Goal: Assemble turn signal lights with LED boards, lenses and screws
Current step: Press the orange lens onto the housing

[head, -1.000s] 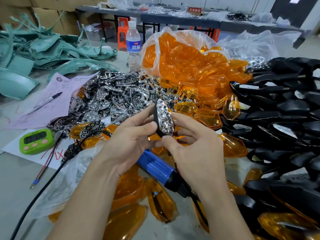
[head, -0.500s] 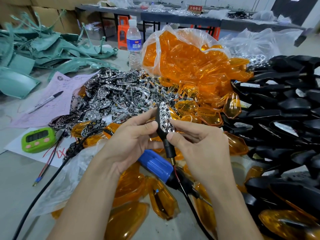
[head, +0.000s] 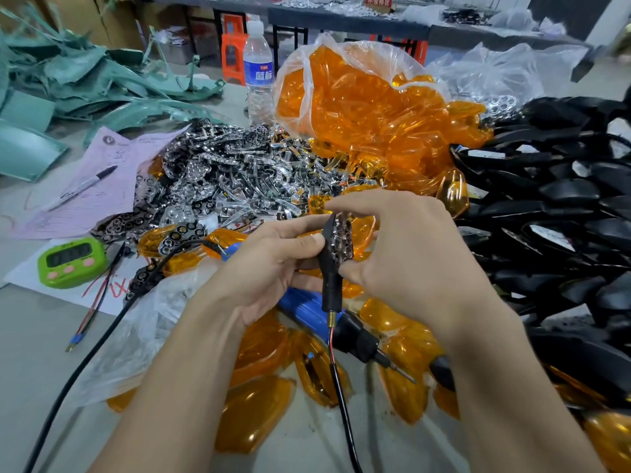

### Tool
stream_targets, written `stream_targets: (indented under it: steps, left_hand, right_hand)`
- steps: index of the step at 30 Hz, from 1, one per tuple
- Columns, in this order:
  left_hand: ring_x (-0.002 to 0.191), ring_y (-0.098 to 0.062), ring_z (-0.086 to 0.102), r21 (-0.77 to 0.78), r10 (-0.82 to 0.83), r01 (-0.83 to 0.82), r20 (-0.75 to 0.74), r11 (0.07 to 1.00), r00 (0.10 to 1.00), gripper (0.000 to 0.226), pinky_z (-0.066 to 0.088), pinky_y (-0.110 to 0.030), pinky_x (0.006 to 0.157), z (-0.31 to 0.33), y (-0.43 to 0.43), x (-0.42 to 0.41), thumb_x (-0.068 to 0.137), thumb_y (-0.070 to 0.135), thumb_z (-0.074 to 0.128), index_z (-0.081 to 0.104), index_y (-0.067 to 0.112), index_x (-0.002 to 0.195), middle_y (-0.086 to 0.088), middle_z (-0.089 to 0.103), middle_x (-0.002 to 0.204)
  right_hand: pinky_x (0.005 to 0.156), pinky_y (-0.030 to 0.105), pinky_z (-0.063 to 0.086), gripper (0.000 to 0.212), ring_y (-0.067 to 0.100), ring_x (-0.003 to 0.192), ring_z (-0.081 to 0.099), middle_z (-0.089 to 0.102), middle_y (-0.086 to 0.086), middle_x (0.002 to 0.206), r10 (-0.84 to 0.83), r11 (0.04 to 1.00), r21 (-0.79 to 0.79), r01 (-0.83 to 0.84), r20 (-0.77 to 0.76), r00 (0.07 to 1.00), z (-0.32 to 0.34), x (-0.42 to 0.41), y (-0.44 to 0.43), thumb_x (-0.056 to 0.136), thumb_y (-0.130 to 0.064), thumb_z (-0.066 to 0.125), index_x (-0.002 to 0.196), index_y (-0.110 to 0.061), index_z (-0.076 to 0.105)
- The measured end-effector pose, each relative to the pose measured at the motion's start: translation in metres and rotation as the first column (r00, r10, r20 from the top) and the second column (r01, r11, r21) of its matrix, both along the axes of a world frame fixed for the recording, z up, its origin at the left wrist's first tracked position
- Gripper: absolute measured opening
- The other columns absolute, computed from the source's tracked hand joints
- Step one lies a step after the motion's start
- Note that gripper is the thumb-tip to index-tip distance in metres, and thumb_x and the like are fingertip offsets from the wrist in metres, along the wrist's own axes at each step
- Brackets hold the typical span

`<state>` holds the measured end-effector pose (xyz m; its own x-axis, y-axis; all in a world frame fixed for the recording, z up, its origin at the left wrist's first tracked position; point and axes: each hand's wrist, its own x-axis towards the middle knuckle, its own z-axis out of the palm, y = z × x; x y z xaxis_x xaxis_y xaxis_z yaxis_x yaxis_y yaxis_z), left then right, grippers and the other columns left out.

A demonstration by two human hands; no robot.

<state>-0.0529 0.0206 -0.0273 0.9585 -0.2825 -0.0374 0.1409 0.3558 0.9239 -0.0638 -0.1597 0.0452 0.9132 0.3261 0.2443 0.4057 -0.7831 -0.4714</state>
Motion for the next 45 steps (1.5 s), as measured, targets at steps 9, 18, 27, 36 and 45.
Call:
stream_targets:
  steps: [9, 18, 27, 36, 45]
  left_hand:
    - [0.085, -0.025, 0.075, -0.011, -0.030, 0.030, -0.001, 0.999, 1.000, 0.035, 0.066, -0.043, 0.065, -0.003, 0.003, -0.001, 0.089, 0.012, 0.061, 0.075, 0.012, 0.121, -0.012, 0.074, 0.096]
    - [0.080, -0.022, 0.075, -0.016, -0.039, 0.039, -0.003, 0.999, 0.999, 0.028, 0.064, -0.034, 0.061, -0.002, 0.003, 0.000, 0.090, 0.013, 0.061, 0.079, 0.013, 0.112, -0.009, 0.074, 0.090]
    - [0.084, -0.024, 0.076, -0.027, -0.070, 0.070, -0.007, 0.997, 0.998, 0.044, 0.064, -0.035, 0.059, 0.000, -0.002, 0.000, 0.088, 0.005, 0.063, 0.066, 0.005, 0.131, -0.014, 0.076, 0.100]
    - [0.099, -0.030, 0.071, -0.180, -0.017, 0.021, 0.022, 0.983, 1.000, 0.051, 0.063, -0.044, 0.075, 0.001, 0.009, 0.006, 0.091, 0.002, 0.051, 0.056, 0.002, 0.142, -0.022, 0.066, 0.127]
    - [0.087, -0.020, 0.066, -0.210, 0.008, -0.001, 0.031, 0.978, 0.999, 0.050, 0.054, -0.030, 0.064, -0.001, 0.001, 0.005, 0.092, 0.013, 0.055, 0.059, 0.007, 0.142, -0.012, 0.070, 0.115]
  right_hand:
    - [0.073, 0.020, 0.057, 0.062, 0.003, 0.068, 0.065, 0.060, -0.022, 0.144, 0.115, 0.989, -0.083, -0.124, -0.102, 0.988, 0.007, 0.005, 0.001, 0.069, -0.028, 0.088, 0.124, -0.051, 0.070]
    - [0.083, 0.032, 0.063, 0.066, 0.018, 0.090, 0.076, 0.062, -0.021, 0.142, 0.141, 0.989, 0.054, -0.135, -0.114, 0.984, -0.006, 0.010, -0.002, 0.064, -0.022, 0.089, 0.125, -0.042, 0.073]
    - [0.065, 0.025, 0.064, 0.036, -0.006, 0.078, 0.073, 0.074, -0.023, 0.115, 0.041, 0.965, 0.259, -0.030, -0.035, 0.999, -0.017, 0.015, -0.015, 0.078, -0.020, 0.085, 0.107, -0.042, 0.080]
    - [0.076, 0.009, 0.051, 0.047, -0.016, 0.095, 0.066, 0.071, -0.037, 0.093, 0.000, 0.832, 0.547, 0.093, -0.166, 0.986, -0.042, -0.003, -0.008, 0.091, -0.025, 0.073, 0.133, -0.044, 0.065]
    - [0.072, -0.003, 0.044, 0.057, -0.022, 0.088, 0.064, 0.064, -0.049, 0.098, 0.001, 0.780, 0.626, -0.018, 0.028, 1.000, -0.052, -0.015, 0.030, 0.093, -0.017, 0.071, 0.109, -0.070, 0.055]
